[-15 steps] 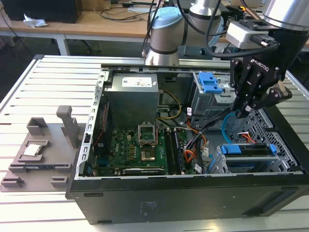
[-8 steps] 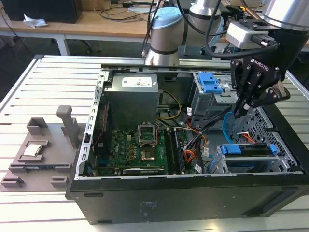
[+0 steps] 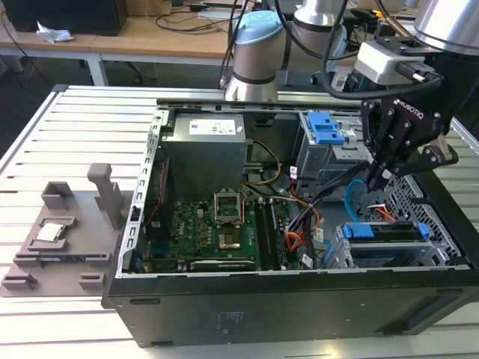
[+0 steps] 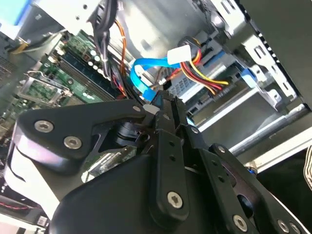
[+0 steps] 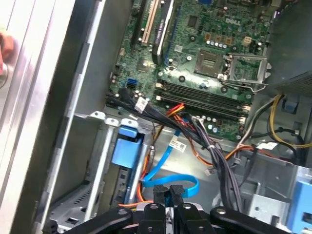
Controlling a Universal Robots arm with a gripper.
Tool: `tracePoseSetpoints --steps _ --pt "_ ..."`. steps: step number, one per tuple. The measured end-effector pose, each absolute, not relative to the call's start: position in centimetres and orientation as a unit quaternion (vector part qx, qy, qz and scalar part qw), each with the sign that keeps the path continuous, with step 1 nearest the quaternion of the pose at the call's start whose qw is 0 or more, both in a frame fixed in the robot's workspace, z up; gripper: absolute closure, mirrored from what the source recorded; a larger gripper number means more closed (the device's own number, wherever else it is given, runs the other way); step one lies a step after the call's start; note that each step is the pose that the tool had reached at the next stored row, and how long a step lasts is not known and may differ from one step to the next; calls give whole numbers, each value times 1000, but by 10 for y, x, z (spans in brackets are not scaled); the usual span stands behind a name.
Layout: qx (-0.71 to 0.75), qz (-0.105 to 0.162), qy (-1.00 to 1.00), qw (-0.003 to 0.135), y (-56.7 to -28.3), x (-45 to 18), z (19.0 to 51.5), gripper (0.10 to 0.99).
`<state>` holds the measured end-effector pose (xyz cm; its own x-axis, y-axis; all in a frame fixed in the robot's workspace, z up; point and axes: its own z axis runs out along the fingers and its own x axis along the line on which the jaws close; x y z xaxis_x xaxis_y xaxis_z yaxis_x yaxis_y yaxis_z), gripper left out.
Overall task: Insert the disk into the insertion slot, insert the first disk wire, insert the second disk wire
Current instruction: 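Insert the second disk wire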
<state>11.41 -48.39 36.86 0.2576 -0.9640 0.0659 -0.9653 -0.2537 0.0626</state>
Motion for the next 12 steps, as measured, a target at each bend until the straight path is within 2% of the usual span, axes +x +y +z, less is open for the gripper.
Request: tracePoseSetpoints --steps 5,10,12 --pt "792 7 -609 45 -507 114 368 922" --pt "780 5 -625 44 -509 114 366 922" --pt "767 1 -640 40 -509 114 365 922"
